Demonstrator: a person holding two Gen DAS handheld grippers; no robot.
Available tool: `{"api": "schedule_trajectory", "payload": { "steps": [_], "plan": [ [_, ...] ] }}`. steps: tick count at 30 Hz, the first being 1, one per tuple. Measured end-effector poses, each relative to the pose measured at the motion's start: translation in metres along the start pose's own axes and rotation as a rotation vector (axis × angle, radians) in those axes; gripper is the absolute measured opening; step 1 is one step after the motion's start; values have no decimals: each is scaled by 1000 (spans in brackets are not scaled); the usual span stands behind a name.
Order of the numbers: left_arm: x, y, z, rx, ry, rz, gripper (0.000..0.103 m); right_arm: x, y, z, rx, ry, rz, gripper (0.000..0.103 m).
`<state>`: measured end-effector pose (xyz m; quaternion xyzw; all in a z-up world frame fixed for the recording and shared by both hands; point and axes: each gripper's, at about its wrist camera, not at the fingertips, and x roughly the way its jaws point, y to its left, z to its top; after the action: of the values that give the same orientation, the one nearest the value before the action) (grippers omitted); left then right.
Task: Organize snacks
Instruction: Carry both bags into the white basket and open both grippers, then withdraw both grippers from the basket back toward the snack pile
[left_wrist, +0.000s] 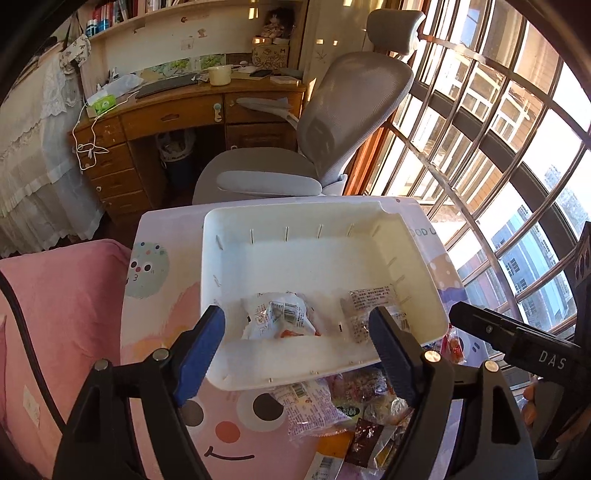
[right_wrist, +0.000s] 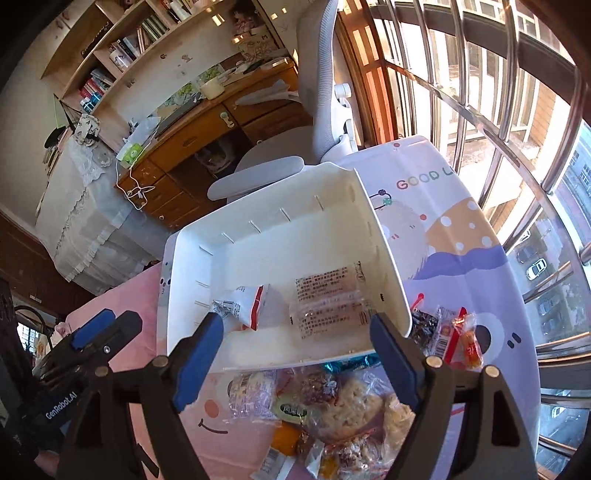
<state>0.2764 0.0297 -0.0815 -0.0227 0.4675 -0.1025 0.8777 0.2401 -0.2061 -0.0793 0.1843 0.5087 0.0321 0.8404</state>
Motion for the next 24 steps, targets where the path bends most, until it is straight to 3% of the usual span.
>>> {"api": "schedule_trajectory", "payload": {
  "steps": [4,13,24],
  "plan": [
    [-26,3,-21,4,-15,-28,80,-21,6,-23,16,-33,-3,82],
    [-77,12,-79,50,-46,-13,80,-57,17,-93,56,-79,-16,82],
    [-109,21,-138,68,-44,-59,80,-83,30,-166,15,-128,-50,82]
  ]
}}
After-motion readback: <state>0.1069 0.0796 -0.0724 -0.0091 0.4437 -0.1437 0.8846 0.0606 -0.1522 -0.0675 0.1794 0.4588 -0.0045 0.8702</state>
